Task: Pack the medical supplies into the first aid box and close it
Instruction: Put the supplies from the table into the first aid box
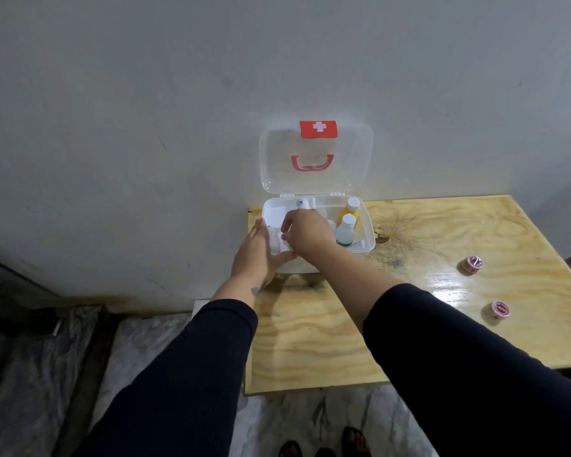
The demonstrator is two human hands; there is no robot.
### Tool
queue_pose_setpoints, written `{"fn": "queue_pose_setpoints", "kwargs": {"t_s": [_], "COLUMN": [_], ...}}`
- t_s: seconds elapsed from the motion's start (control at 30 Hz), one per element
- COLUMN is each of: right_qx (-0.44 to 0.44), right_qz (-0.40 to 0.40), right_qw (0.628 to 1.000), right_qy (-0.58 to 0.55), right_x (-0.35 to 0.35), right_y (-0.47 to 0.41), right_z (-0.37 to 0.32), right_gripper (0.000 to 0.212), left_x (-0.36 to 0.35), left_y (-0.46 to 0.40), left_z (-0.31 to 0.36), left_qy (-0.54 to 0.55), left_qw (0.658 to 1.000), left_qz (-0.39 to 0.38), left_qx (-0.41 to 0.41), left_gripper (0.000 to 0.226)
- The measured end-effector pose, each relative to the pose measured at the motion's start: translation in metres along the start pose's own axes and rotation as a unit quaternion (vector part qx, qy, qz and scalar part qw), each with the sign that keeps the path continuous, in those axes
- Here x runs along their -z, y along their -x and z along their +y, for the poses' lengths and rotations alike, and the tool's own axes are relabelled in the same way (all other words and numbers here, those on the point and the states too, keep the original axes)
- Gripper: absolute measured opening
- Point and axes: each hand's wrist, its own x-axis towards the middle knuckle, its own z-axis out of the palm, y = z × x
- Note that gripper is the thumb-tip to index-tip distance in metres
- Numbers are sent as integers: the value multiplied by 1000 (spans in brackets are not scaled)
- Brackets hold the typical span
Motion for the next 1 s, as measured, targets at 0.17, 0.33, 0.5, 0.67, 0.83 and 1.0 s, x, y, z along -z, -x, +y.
{"fn": "queue_pose_setpoints", "kwargs": {"t_s": [0.17, 0.33, 0.5, 0.67, 0.83, 1.0], "right_qx": [11, -11, -15, -59, -147, -240], "right_qz": [50, 41, 88, 115, 92, 36], "right_qw": [998, 999, 988, 981, 981, 968], "right_qy": [40, -25, -123, -143, -85, -59], "right_x": [2, 9, 27, 48, 69, 74], "right_y": [5, 11, 30, 58, 98, 133], "right_z": [11, 20, 48, 95, 175, 264], "right_gripper": [34, 35, 31, 30, 35, 39], "left_x": [1, 4, 9, 3, -38, -113], "left_y": [0, 1, 7, 8, 12, 24], "left_z": [0, 5, 21, 71, 151, 208], "left_qy": [-45, -78, -181, -219, -198, -184], "left_qw": [999, 997, 983, 969, 960, 947], "left_qz": [-12, -28, -44, -27, -43, -112], "left_qx": [2, 2, -3, -107, -191, -237], "left_gripper": [95, 97, 96, 60, 40, 38]}}
